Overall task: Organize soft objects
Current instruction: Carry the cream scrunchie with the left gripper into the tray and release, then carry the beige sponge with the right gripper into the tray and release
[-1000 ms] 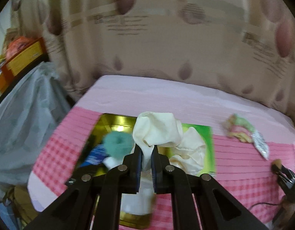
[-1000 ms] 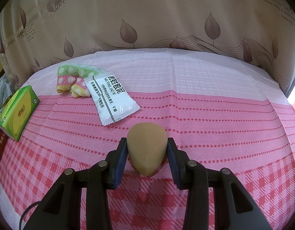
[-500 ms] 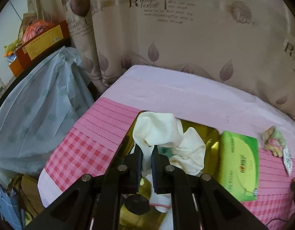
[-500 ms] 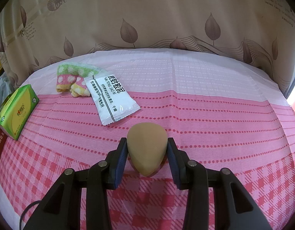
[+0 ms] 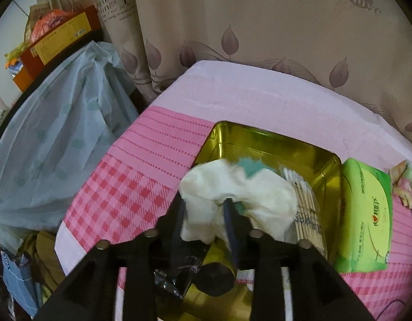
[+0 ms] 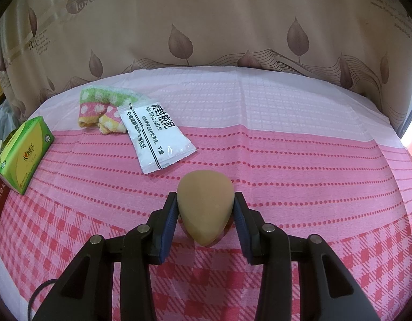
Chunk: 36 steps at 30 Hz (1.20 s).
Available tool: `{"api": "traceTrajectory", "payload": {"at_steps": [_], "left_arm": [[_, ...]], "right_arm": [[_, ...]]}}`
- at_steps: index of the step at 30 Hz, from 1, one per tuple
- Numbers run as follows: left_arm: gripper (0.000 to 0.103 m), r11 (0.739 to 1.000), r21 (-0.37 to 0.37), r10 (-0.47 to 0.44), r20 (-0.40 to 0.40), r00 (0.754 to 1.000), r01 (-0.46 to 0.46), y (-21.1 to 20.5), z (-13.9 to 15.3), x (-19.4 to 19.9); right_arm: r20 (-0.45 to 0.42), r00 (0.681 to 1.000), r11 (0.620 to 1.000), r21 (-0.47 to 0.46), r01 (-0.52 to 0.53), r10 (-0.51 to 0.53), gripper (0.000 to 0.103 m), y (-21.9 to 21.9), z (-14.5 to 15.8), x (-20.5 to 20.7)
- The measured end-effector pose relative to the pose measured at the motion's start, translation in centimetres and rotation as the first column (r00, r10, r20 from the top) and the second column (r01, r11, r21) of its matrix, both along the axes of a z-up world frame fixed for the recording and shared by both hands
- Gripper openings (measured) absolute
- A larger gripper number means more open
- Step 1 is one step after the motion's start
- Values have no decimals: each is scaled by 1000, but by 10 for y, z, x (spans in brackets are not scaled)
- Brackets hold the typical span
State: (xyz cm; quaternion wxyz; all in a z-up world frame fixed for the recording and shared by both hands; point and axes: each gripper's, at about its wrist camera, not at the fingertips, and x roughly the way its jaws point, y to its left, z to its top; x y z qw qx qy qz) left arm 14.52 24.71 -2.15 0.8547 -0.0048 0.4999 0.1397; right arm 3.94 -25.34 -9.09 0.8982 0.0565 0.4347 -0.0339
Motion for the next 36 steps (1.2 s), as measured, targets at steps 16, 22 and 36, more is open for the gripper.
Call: {"api": "traceTrajectory", "payload": {"at_steps": [16,22,36], "left_arm": [[45,994,109,-33,138,990,18,-26,23,-66],[46,978,206,-78,179,981,40,-44,18,-95],[46,991,136,-32,220,975,2,-21,16,-100]], "right_arm": [[-2,1000,1000,-6,-2,2,38,1,-1,0],[-1,1000,1000,-7,-2,2,37,1,-1,1],[2,1000,999,-44,5,-5,37,5,5,-3]]}}
